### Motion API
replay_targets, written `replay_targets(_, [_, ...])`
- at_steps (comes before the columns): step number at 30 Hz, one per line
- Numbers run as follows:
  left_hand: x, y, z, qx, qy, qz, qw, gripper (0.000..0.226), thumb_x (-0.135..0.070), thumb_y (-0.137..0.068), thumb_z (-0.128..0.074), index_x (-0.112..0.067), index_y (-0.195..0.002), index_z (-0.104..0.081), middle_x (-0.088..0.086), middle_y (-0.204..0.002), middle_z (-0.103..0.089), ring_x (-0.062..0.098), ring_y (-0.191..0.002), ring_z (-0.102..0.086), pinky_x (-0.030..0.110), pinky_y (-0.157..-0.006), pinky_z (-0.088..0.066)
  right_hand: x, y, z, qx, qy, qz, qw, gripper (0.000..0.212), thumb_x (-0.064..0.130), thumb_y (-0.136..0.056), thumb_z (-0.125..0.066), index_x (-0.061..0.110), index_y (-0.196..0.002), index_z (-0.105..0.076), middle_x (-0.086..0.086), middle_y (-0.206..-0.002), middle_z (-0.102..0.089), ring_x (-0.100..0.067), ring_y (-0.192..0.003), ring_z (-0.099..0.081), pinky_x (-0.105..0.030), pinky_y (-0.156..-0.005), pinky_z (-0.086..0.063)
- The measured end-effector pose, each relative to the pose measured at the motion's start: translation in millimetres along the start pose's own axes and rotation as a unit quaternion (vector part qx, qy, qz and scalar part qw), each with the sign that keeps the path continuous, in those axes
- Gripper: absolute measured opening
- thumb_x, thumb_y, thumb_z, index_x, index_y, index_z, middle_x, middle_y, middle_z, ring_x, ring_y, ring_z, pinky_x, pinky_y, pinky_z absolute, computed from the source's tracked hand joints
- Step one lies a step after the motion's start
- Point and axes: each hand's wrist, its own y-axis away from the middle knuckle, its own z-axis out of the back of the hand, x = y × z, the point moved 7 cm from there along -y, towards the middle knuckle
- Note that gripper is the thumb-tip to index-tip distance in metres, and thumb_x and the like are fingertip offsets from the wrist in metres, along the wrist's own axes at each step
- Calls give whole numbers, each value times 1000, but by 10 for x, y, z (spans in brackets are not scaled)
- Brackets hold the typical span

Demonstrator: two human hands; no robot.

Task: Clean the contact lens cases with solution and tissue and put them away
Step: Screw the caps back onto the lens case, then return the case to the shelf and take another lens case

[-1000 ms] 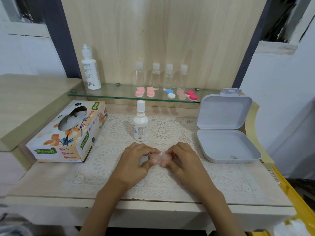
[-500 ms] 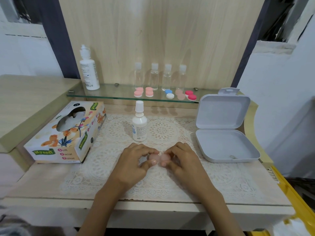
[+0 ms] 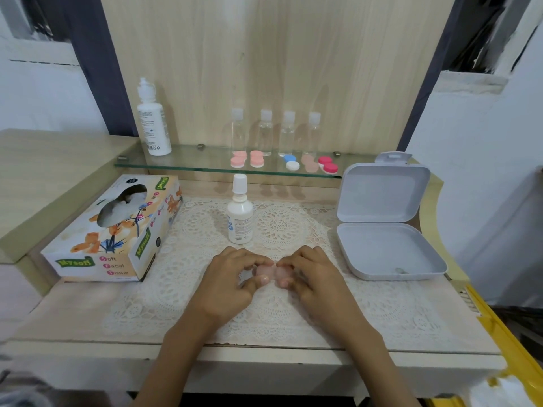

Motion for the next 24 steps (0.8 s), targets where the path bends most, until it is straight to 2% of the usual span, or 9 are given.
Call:
replay_targets(5, [5, -2, -2, -1, -4, 2, 1000, 26, -23, -79, -73, -35, -101, -69, -15, -89, -65, 3, -89, -50, 25, -84, -41, -24, -5, -3, -7, -1, -18, 1000, 26, 23, -82, -70, 17, -108, -69, 15, -88, -49, -8, -90, -40, -20, -76, -38])
replay_targets(7, [9, -5, -4, -1, -7, 1, 1000, 27, -21, -79, -73, -35, -102, -69, -15, -90, -65, 3, -89, -50, 23, -84, -41, -28, -6, -2, -8, -7, -22, 1000, 25, 21, -82, -70, 17, -107, -69, 16, -86, -48, -6, -89, -40, -17, -76, -37])
replay_targets(11, [-10, -12, -6, -4, -8, -17, 1000, 26, -33, -78, -65, -35, -104, -69, -18, -92, -65, -1, -93, -49, 17, -84, -37, -57, 2, 22, -2, -48, -29, 998, 28, 23, -78, -74, 20, -105, -70, 22, -85, -48, -1, -91, -43, -9, -77, -31])
replay_targets(14, [-9, -14, -3, -7, -27, -19, 999, 27, -32, -81, -64, -33, -109, -68, -18, -97, -63, 0, -96, -48, 21, -89, -35, -57, 17, 29, -4, -36, -26, 999, 31, 18, -79, -70, 20, -110, -67, 21, -89, -50, -1, -94, -44, -9, -79, -31])
replay_targets(16, [-17, -4, 4, -10, -75, -24, 997, 35, -44, -80, -55, -33, -112, -66, -19, -101, -62, 2, -98, -49, 24, -91, -35, -65, 19, 35, -8, -34, -32, 999, 29, 15, -81, -69, 19, -109, -68, 18, -89, -52, -3, -93, -45, -10, -79, -33])
replay_targets(18, [-20, 15, 8, -18, -138, -27, 990, 46, -52, -78, -45, -32, -114, -65, -19, -106, -62, 5, -101, -51, 25, -92, -35, -80, 22, 40, -11, -33, -40, 999, 24, 15, -81, -69, 19, -104, -70, 16, -88, -53, -4, -91, -46, -14, -78, -36])
replay_targets(21, [-28, 27, 7, -23, -191, -20, 981, 55, -56, -78, -40, -27, -117, -64, -14, -120, -61, 9, -112, -52, 28, -97, -35, -87, 30, 67, -33, -35, -46, 998, 13, 23, -82, -69, 19, -94, -69, 14, -87, -54, -5, -88, -48, -17, -76, -39])
replay_targets(23, [-23, 25, -50, 20, -210, -1, 977, 67, -61, -79, -26, -27, -130, -54, -11, -139, -48, 9, -129, -41, 31, -109, -27, -91, 38, 83, -48, -35, -54, 997, 11, 30, -83, -69, 20, -89, -67, 13, -86, -55, -4, -87, -49, -15, -74, -39])
replay_targets(24, [-14, 36, -95, 51, -226, 5, 973, 75, -64, -79, -15, -28, -139, -43, -11, -149, -34, 7, -137, -29, 32, -114, -19, -94, 40, 88, -53, -32, -57, 996, 11, 31, -82, -69, 21, -87, -66, 13, -85, -55, -4, -86, -49, -15, -73, -39])
